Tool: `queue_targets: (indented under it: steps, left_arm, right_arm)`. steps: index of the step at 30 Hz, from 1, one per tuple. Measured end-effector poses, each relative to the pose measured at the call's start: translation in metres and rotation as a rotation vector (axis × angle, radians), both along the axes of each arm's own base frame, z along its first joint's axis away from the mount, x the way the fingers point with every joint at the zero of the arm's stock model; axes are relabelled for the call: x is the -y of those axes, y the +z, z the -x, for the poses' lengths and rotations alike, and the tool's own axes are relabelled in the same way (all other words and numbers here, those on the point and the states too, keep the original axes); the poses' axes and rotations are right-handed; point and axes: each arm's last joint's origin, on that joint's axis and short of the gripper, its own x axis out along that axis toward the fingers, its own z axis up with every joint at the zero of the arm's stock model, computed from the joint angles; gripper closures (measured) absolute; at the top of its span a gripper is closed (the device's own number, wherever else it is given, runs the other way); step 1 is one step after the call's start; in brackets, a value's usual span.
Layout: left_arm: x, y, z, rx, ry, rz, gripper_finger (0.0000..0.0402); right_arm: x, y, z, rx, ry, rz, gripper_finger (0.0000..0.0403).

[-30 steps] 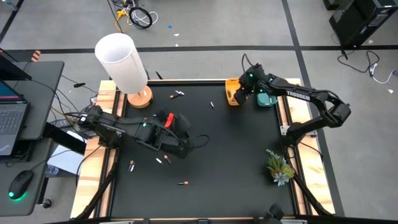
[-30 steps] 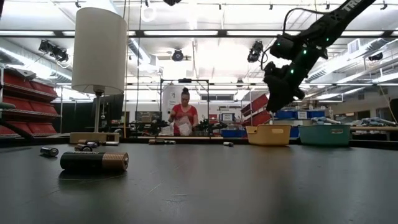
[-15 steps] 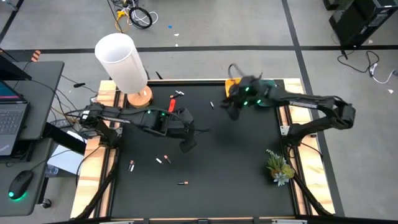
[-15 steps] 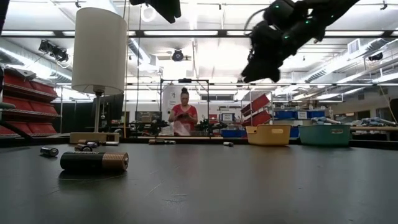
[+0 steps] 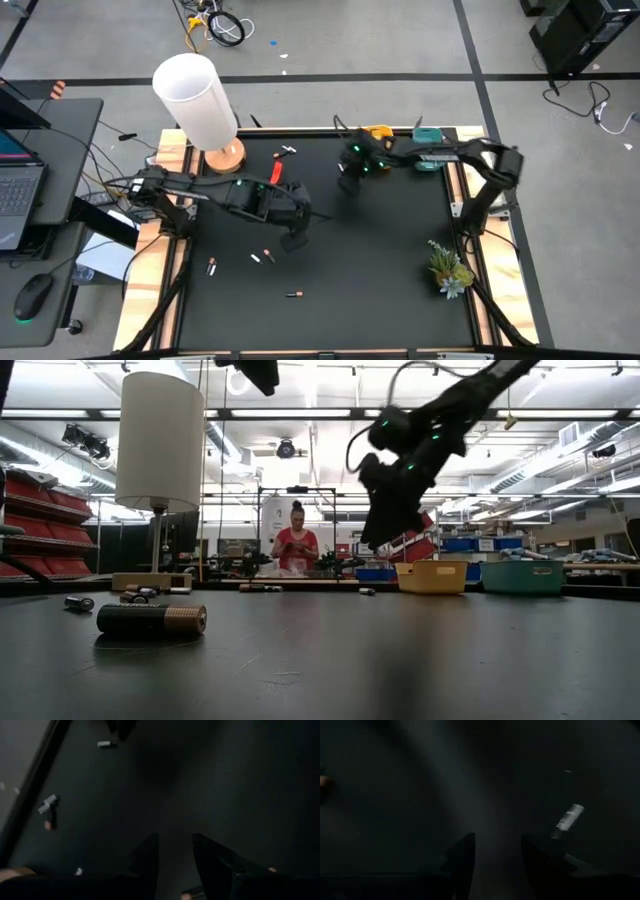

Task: Sort batteries
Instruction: Put the silver battery into the blue bin

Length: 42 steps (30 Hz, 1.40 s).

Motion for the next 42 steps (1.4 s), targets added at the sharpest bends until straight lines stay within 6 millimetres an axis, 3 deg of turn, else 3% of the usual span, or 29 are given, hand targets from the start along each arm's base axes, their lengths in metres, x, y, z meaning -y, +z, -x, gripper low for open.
queue_targets:
  steps: [7,14,24,30,42]
  left_arm:
    - [-0.003,-0.003,-0.004,-0.024,-0.132,-0.106,0.0271]
    - [-0.008,-0.031,0.011,-0.025,-0.168,-0.112,0.0271]
    - [-0.018,-0.061,0.057,0.168,-0.031,0.015,0.0271]
    - [-0.023,-0.067,0.081,0.231,0.037,0.067,0.0271]
    - [-0.023,-0.064,0.083,0.268,0.032,0.067,0.0271]
  right_arm:
    - [0.031,0.001,-0.032,-0.157,-0.058,-0.035,0.0229]
    - [0.056,-0.01,-0.042,-0.216,-0.136,-0.082,0.0229]
    - [0.059,-0.026,-0.04,-0.316,-0.138,-0.08,0.023]
    - [0.058,-0.029,-0.036,-0.367,-0.128,-0.069,0.0232]
    - [0.066,-0.045,-0.037,-0.373,-0.151,-0.119,0.0233]
